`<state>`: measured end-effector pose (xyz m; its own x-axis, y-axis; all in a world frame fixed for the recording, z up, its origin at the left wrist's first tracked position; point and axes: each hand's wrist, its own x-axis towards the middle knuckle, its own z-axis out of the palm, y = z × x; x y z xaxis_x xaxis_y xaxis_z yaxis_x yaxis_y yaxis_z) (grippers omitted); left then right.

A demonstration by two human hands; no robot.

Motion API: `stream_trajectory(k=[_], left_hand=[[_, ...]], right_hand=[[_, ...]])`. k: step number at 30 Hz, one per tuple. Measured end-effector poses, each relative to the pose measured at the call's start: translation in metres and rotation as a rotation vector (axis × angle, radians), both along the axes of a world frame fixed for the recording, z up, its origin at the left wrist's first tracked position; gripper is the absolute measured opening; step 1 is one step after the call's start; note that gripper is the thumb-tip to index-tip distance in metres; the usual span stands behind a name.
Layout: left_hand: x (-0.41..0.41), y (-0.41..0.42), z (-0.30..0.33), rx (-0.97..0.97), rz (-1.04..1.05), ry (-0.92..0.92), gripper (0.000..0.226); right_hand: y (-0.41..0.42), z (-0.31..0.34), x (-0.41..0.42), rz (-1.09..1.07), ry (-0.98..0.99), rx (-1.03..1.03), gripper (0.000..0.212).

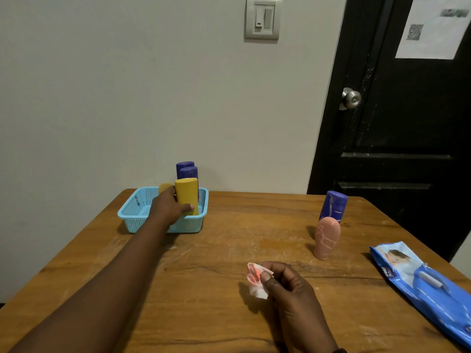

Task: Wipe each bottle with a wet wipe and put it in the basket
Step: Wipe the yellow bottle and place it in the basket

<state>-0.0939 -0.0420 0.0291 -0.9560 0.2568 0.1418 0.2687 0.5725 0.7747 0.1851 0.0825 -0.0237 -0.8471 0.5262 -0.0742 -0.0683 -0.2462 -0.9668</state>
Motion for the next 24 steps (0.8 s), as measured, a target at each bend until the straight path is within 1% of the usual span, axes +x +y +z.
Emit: stream_trajectory(k=[11, 18, 20, 24], left_hand=[[-0.004, -0.003, -0.004, 0.033, -0.081, 0.116, 0.059], [-0.015, 0.000, -0.005, 0.060, -0.075, 0.081, 0.058], [-0.017, -0.005, -0.004, 0.103, -0.065, 0.056, 0.057], [-0.026, -0.028, 0.010, 0.321, -0.070, -0.019, 0.053]], right_hand=[[-0.002, -0.001, -0.001, -0.015, 0.019, 0.011, 0.014], [-0.002, 0.002, -0.001, -0.009, 0.007, -0.013, 0.014], [-0.003, 0.004, -0.001, -0.006, 0.007, -0.018, 0.015], [-0.004, 0.006, 0.001, 0.000, -0.002, -0.005, 0.016]])
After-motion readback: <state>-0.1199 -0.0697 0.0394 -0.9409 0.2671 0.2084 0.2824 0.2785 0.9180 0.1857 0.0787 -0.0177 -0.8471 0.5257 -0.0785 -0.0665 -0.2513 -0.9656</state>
